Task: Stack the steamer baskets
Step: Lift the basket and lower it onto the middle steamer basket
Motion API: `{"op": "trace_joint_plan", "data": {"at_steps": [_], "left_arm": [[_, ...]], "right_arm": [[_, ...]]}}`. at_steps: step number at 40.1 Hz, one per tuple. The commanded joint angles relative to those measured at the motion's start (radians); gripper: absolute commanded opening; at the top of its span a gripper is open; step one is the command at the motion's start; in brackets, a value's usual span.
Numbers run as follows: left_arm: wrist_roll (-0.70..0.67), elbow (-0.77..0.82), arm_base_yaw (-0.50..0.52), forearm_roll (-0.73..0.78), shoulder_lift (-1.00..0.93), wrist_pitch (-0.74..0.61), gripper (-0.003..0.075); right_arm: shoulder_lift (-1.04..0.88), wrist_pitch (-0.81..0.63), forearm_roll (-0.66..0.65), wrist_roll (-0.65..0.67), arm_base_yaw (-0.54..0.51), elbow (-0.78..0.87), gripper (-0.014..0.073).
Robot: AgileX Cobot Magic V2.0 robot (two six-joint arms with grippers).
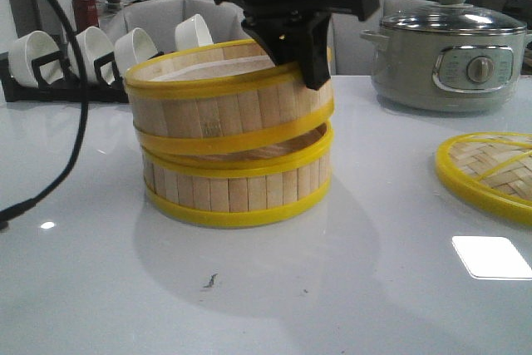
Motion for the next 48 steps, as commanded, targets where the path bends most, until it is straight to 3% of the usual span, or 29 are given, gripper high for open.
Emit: {"op": "trace_joint_plan", "data": {"at_steps": [1,44,48], "left_arm": [[0.005,-0.041,-0.022,0.009,-0.045,-0.062,0.0092],[0.004,-0.041,-0.019,0.082,-0.032,-0.058,0.0093],[0.004,-0.041,-0.019,0.086,-0.032,-0.056,0.0131]], "right_arm": [[-0.009,-0.081,-0.007,-0.005,-0.004,-0.04,0.0367],[-0.009,-0.079,-0.007,-0.005,-0.004,-0.04,0.0367],[-0.009,-0.078,-0.007,-0.005,-0.004,-0.04,0.0367]]}}
